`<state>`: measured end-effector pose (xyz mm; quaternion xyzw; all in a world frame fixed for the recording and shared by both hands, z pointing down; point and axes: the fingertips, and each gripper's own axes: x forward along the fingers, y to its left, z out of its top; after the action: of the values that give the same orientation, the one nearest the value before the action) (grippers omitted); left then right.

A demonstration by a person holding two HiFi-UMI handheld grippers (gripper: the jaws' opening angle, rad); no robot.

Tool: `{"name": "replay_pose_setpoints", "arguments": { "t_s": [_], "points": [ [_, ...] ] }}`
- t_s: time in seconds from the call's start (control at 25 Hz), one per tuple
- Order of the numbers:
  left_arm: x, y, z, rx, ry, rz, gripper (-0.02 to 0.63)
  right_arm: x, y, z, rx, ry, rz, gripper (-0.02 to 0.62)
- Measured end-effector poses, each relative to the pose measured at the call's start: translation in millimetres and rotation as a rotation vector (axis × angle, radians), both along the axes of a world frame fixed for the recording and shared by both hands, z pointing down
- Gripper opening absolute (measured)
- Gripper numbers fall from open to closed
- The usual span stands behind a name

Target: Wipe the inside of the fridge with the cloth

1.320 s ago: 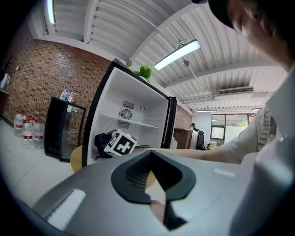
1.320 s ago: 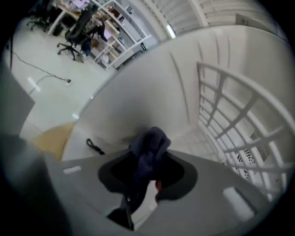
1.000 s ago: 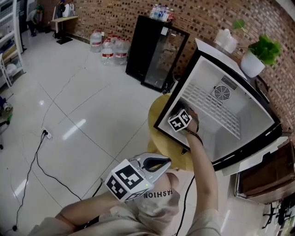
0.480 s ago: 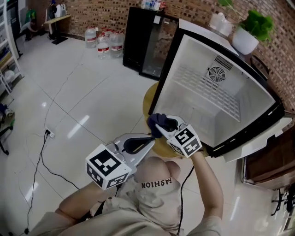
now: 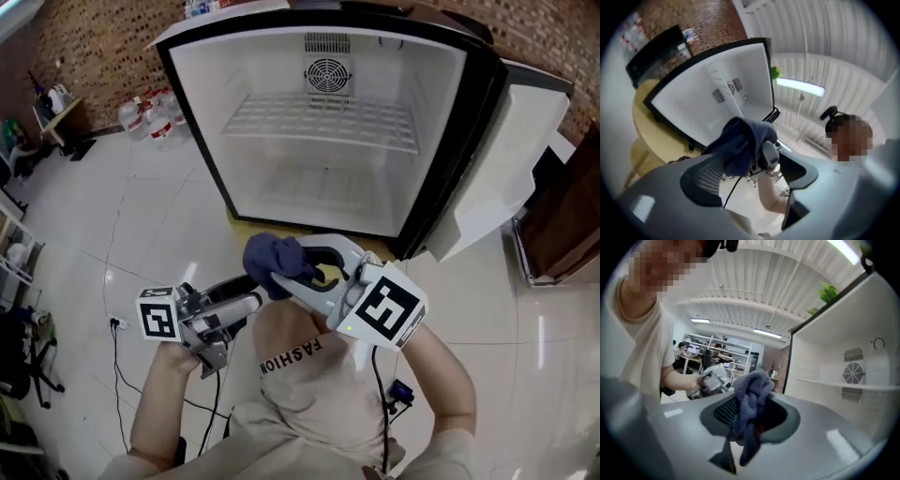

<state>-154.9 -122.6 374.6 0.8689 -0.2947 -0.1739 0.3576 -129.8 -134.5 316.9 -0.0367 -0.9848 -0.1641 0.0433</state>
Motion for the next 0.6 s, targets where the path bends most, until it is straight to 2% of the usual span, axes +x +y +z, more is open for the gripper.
{"name": "replay_pose_setpoints", "arguments": {
  "t_s": [0.08,0.16,0.24,0.28,0.32,0.4,0.6],
  "points": [
    [15.9,-9.9,4.7,-0.019,0.103,0.021,0.399,18.1,20.4,6.7,-0.019,0.019,-0.102,0.110],
    [34.2,-14.9,-7.0,0.010,0.212,0.078,0.421,31.1,33.6,13.6,-0.047,0.065,-0.174,0.110],
    [54.4,-13.7,-26.1,0.045,0.327,0.161,0.422,35.8,35.7,29.2,0.002,0.154,-0.157,0.110],
    [64.8,-10.6,-25.8,0.039,0.342,0.186,0.419,35.9,36.9,40.8,0.049,0.189,-0.124,0.110],
    [73.8,-8.3,-16.3,0.017,0.312,0.193,0.416,35.6,38.8,50.7,0.093,0.203,-0.089,0.112],
    [90.5,-8.3,3.5,-0.031,0.243,0.201,0.358,37.6,39.8,57.4,0.140,0.193,-0.038,0.113],
    [109.9,-19.4,0.1,-0.021,0.383,0.232,0.293,62.9,29.3,42.8,0.116,0.137,-0.026,0.117]
  ]
}}
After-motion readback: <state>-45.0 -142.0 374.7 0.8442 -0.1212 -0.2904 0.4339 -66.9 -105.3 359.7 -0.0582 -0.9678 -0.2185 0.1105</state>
